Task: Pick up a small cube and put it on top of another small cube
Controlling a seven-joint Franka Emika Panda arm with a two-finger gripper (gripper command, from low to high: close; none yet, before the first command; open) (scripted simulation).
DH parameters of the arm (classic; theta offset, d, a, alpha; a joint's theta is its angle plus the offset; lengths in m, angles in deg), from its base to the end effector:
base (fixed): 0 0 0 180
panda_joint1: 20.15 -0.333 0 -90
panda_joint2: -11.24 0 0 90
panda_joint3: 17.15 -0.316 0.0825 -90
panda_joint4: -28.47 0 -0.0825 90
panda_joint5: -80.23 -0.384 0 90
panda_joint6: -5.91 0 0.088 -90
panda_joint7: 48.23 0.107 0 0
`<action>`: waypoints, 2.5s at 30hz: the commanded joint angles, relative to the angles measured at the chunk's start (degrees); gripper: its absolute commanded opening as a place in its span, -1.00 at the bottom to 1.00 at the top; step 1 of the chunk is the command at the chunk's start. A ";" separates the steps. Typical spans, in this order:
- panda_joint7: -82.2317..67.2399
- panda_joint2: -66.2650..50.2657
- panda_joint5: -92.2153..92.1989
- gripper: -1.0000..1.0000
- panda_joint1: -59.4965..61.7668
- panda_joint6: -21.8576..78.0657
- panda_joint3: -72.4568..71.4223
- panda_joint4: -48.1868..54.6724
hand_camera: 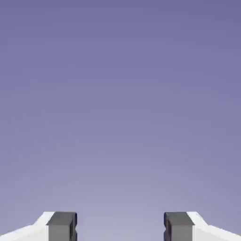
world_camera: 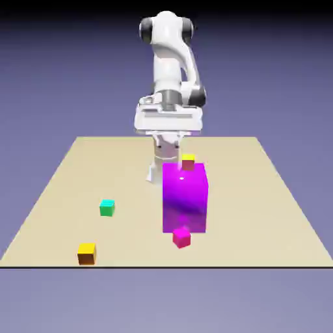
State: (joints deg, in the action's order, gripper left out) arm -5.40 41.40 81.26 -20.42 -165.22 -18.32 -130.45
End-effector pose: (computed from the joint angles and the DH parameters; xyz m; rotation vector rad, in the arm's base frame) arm 0.4006 0.0114 0.4518 -2.5470 0.9362 -0.9847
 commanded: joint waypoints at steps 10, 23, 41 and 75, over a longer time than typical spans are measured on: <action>3.14 -20.77 8.54 0.00 3.42 23.85 -9.64 17.31; 7.22 -47.76 19.63 0.00 7.86 54.84 -22.18 39.81; 12.88 -85.14 35.00 0.00 14.00 97.76 -39.54 70.97; 1.98 -97.56 49.72 -1.00 14.82 110.84 -35.80 80.92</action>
State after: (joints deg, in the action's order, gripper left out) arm -3.37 -56.16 130.89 -5.60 -54.38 -54.12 -49.52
